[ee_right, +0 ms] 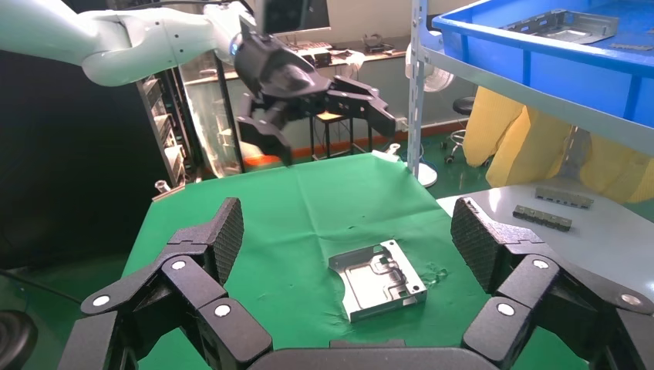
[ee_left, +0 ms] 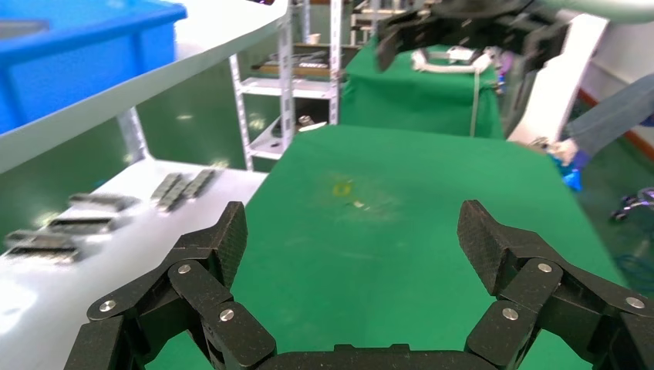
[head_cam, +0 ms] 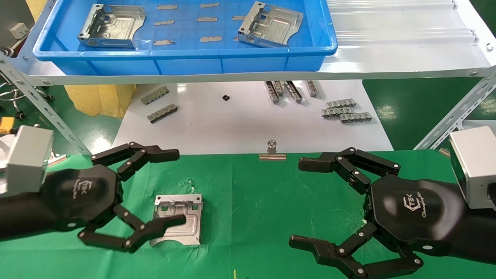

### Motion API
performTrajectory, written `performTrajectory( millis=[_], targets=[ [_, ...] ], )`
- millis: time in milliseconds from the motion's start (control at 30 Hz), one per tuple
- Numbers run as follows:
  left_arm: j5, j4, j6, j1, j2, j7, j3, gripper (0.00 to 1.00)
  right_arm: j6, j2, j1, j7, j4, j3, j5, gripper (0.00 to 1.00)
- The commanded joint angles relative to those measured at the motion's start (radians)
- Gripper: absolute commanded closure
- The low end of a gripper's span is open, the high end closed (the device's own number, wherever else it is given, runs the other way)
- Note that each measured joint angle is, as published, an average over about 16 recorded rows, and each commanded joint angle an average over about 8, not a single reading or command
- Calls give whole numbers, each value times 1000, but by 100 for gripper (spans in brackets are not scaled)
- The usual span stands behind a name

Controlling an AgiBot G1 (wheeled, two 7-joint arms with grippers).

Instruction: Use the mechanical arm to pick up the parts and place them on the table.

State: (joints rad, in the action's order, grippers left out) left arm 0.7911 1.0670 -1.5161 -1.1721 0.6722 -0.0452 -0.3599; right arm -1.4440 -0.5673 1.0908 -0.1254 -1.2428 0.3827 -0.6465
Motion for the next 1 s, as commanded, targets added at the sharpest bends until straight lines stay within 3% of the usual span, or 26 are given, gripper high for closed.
performTrajectory(
  millis=[33, 433, 1000],
  targets=[
    [-11, 40, 4, 18, -11, -26, 15, 0, 0, 0, 0, 0, 0, 0, 0, 0],
    [-66, 235, 21, 105, -66, -148, 86, 0, 0, 0, 0, 0, 0, 0, 0, 0],
    [-64, 225, 22, 102, -64, -144, 84, 0, 0, 0, 0, 0, 0, 0, 0, 0]
  ],
)
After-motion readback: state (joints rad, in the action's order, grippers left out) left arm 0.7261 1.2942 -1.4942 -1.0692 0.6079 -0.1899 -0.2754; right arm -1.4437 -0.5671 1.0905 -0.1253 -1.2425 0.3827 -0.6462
